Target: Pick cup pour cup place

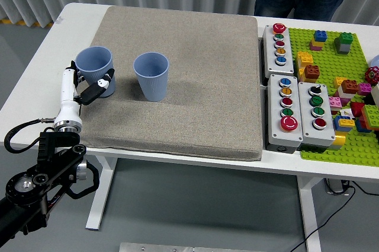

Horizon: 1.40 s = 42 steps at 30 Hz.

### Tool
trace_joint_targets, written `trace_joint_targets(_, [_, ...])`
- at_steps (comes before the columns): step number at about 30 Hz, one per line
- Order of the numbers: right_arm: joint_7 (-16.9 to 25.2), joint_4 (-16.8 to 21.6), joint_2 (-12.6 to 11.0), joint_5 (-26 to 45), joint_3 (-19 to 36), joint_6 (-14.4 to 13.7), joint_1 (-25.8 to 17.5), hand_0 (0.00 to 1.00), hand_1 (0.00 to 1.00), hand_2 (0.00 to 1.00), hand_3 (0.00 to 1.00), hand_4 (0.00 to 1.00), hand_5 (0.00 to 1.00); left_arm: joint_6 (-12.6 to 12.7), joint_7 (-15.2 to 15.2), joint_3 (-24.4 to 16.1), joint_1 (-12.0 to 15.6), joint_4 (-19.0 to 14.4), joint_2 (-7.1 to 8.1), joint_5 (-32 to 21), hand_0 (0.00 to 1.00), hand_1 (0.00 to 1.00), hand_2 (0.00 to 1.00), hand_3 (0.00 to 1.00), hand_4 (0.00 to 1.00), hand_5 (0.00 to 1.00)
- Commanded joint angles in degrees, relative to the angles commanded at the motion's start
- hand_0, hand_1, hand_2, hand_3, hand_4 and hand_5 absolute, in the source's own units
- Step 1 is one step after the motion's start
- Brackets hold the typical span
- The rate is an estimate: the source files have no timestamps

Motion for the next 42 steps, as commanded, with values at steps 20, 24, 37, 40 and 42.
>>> trace_joint_targets(20, [0.0, 0.0, 0.1, 0.0, -0.4, 0.0, -0.2, 0.695, 0.699, 0.629, 0.614, 0.197, 0.322, 0.0, -2.7, 1.8, -0.2, 1.6, -0.5, -1.6, 0.679, 0.642, 0.651, 0.598, 0.621, 0.078])
trace_joint_targets(24, [-0.1, 0.0, 0.2, -0.1, -0.4, 0.1, -0.4, 0.696, 0.698, 0.628, 0.614, 0.197, 0.323, 0.0, -3.1, 2.1, -0.1, 1.9, -0.57, -2.2, 0.697, 0.668, 0.709, 0.655, 0.743, 0.213])
trace_joint_targets(37, [0.0, 0.0, 0.1, -0.1, -0.3, 0.1, -0.4, 0.696, 0.698, 0.629, 0.614, 0.197, 0.323, -0.8, -2.7, 1.7, -0.2, 1.8, -0.53, -0.6, 0.744, 0.728, 0.813, 0.823, 0.83, 0.289])
trace_joint_targets(40, [0.0, 0.0, 0.1, -0.1, -0.3, 0.1, -0.3, 0.696, 0.698, 0.629, 0.614, 0.197, 0.323, -1.4, -2.4, 1.5, -0.2, 1.7, -0.46, -0.2, 0.744, 0.728, 0.813, 0.823, 0.83, 0.289])
trace_joint_targets(42, [0.0, 0.0, 0.1, -0.2, -0.2, 0.1, -0.3, 0.696, 0.698, 0.629, 0.614, 0.197, 0.323, -2.3, -1.7, 1.3, -0.2, 1.6, -0.44, 0.7, 0.775, 0.753, 0.869, 0.891, 0.859, 0.321])
